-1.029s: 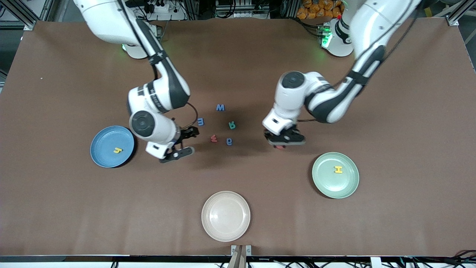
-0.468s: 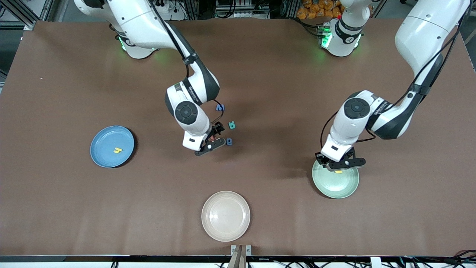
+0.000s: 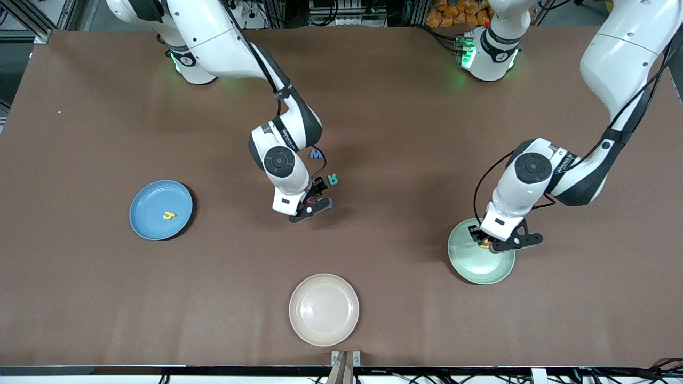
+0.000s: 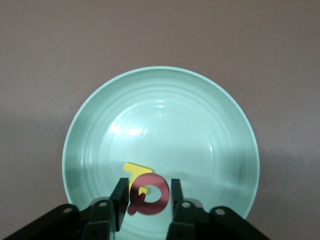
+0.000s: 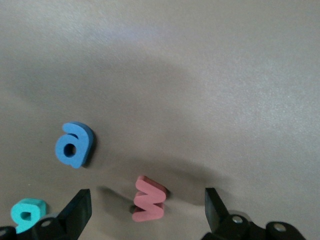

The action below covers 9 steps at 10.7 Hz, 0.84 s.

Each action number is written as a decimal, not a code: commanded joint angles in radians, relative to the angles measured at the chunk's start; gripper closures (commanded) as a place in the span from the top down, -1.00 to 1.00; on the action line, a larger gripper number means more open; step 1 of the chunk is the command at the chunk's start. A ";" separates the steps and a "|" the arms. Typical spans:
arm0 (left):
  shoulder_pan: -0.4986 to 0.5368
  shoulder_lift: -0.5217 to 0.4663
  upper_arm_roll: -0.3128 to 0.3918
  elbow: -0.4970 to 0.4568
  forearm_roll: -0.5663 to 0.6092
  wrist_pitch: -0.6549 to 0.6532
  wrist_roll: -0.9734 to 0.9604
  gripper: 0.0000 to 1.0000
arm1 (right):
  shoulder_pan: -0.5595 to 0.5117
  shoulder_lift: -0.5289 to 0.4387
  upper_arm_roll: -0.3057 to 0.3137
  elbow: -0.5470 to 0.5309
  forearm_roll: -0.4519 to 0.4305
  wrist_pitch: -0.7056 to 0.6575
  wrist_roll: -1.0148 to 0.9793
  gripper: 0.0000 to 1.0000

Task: Sort upper and lower case letters into plates
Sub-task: 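Release the Q on the green plate while the right gripper grasps pink m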

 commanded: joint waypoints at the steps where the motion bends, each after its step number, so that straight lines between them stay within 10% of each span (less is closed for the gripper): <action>1: 0.013 0.000 -0.017 0.018 0.010 0.000 0.008 1.00 | 0.004 -0.006 -0.005 -0.031 -0.001 0.016 0.003 1.00; 3: 0.013 -0.026 -0.020 0.018 -0.025 -0.006 0.010 1.00 | 0.007 -0.008 -0.005 -0.044 -0.001 0.033 0.003 1.00; 4: 0.007 -0.045 -0.024 0.018 -0.039 -0.020 0.010 1.00 | 0.007 -0.006 -0.005 -0.044 -0.001 0.034 0.004 -0.75; 9: -0.071 -0.040 -0.126 0.176 -0.186 -0.263 0.008 1.00 | 0.011 -0.025 -0.007 -0.044 -0.001 0.024 0.012 -1.00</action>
